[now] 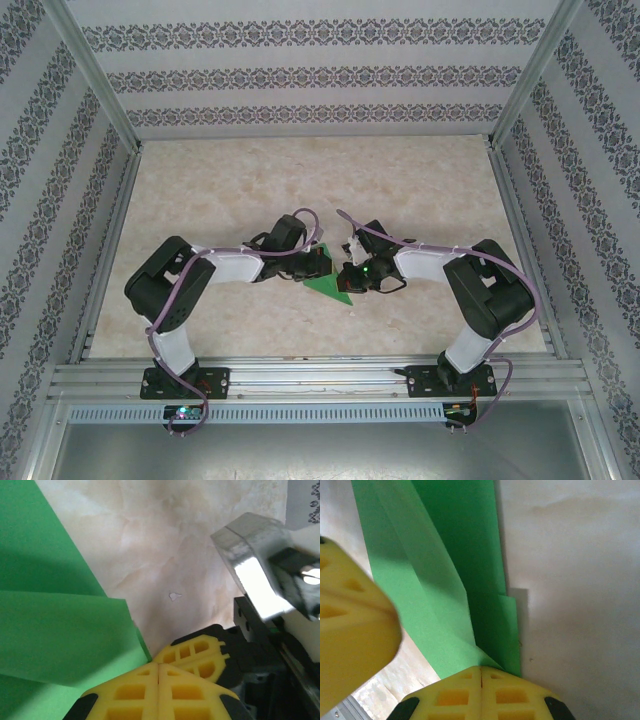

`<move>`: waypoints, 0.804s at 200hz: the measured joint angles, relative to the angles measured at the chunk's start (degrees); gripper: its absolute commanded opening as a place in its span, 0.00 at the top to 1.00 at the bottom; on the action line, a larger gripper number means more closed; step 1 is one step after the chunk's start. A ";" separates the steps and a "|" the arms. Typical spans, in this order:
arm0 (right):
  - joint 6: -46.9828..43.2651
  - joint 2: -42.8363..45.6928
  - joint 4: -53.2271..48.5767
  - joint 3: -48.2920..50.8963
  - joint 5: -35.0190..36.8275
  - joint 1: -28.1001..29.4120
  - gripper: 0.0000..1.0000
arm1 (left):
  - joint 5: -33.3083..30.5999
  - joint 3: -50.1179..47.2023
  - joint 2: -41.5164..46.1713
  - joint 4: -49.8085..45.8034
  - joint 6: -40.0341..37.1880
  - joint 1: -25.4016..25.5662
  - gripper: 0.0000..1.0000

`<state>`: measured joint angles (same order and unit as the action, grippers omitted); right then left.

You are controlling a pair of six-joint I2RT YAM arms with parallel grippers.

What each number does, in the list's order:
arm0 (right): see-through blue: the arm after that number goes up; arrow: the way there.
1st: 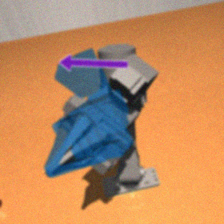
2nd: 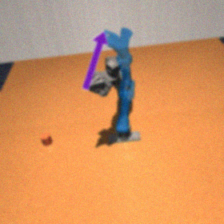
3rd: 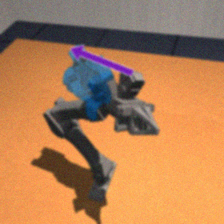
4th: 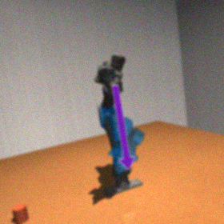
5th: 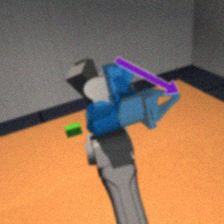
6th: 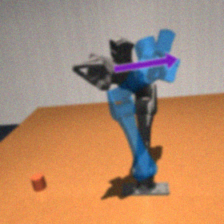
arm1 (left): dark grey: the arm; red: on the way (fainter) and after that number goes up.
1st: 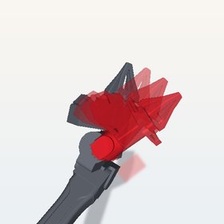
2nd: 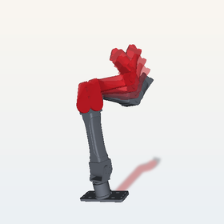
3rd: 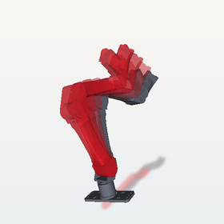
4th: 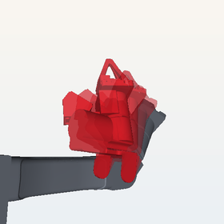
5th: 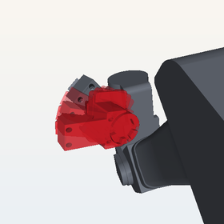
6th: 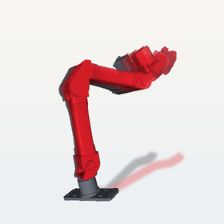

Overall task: Fold a paper plane with a square sheet of paper (fold left side to right side)
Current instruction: Fourth fold the wing at the center of the table.

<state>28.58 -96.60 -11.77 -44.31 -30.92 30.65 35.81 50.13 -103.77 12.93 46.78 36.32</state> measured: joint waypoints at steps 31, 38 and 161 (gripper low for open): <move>-0.02 0.00 -0.33 -0.24 0.52 0.35 1.00 | -0.04 0.02 -2.62 0.24 0.83 0.00 1.00; -0.02 0.00 -0.46 -0.33 0.61 0.35 1.00 | -0.13 0.02 -2.91 0.22 0.85 0.00 1.00; -1.81 -1.18 -4.76 -3.10 2.40 1.14 1.00 | -1.75 1.49 -4.31 -3.08 0.83 -1.01 1.00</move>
<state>26.76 -97.78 -16.53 -47.42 -28.51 31.79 34.06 51.62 -108.07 9.85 47.62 35.31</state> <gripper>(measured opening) 0.047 0.036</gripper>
